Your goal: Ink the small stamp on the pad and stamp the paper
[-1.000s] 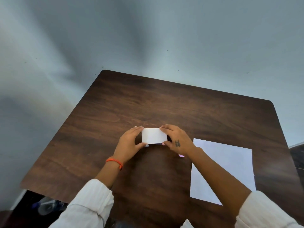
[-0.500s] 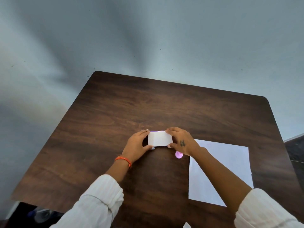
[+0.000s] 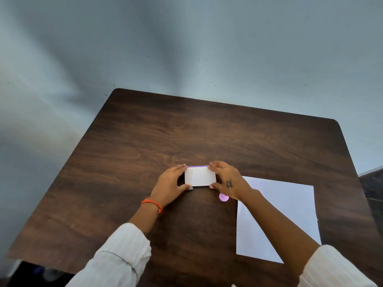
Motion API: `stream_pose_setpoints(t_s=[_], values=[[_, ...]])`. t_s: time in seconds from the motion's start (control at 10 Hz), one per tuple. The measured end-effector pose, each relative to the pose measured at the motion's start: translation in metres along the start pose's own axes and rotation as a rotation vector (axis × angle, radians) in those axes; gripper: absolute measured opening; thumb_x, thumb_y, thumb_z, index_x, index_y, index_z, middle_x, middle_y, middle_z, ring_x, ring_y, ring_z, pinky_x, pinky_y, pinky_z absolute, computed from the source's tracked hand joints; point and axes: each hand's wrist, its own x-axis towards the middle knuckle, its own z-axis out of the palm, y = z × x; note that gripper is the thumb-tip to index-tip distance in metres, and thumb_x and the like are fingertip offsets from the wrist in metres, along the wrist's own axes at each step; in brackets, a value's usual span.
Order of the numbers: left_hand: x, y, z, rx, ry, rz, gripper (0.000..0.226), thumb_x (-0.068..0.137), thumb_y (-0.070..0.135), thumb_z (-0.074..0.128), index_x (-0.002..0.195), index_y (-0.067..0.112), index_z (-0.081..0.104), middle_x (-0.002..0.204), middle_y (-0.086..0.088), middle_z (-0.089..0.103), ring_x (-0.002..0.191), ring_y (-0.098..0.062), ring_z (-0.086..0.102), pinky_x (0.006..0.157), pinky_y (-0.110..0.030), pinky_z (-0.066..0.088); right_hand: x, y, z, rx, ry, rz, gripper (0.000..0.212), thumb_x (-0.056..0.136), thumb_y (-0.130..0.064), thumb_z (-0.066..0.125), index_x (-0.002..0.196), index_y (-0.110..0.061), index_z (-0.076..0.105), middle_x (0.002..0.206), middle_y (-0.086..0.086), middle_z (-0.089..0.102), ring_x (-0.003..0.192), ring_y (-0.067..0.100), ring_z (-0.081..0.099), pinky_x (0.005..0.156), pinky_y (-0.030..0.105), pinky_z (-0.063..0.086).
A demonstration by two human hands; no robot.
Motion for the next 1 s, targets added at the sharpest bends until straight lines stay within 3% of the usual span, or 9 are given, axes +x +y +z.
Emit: stream_pose_setpoints(t_s=[0.7,0.8,0.9,1.0], values=[[0.008,0.014,-0.004,0.042,-0.06,-0.059,0.069,0.068,0.03,0.074,0.128,0.014,0.043,0.133,-0.007,0.046,0.124,-0.022,0.036,0.105,-0.034,0.03,0.014,-0.014,-0.02,-0.189,-0.152,-0.018,0.063,0.077,-0.03,0.07,0.131,-0.012,0.041,0.131,0.012,0.049,0.116,0.026,0.046,0.098,0.036,0.041],[0.005,0.02,-0.005,0.049,-0.077,-0.085,0.069,0.07,0.028,0.071,0.129,0.013,0.04,0.139,-0.008,0.039,0.128,-0.023,0.032,0.108,-0.036,0.029,0.013,-0.017,-0.022,-0.243,-0.162,-0.039,0.066,0.076,-0.033,0.069,0.13,-0.011,0.04,0.135,0.013,0.044,0.12,0.027,0.041,0.1,0.039,0.039],[0.006,0.023,-0.006,0.049,-0.107,-0.104,0.076,0.074,0.029,0.067,0.138,0.014,0.028,0.153,-0.007,0.017,0.138,-0.025,0.019,0.113,-0.039,0.022,0.013,-0.017,-0.025,-0.26,-0.168,-0.048,0.076,0.077,-0.041,0.066,0.137,-0.012,0.031,0.15,0.012,0.027,0.134,0.029,0.029,0.108,0.043,0.031],[0.006,0.03,-0.01,0.103,-0.041,-0.096,0.081,0.081,0.034,0.06,0.143,0.016,0.012,0.157,-0.005,0.003,0.143,-0.023,0.003,0.116,-0.04,0.007,0.012,-0.021,-0.028,-0.23,-0.075,-0.067,0.077,0.08,-0.045,0.061,0.14,-0.015,0.024,0.154,0.008,0.021,0.139,0.028,0.023,0.111,0.043,0.028]])
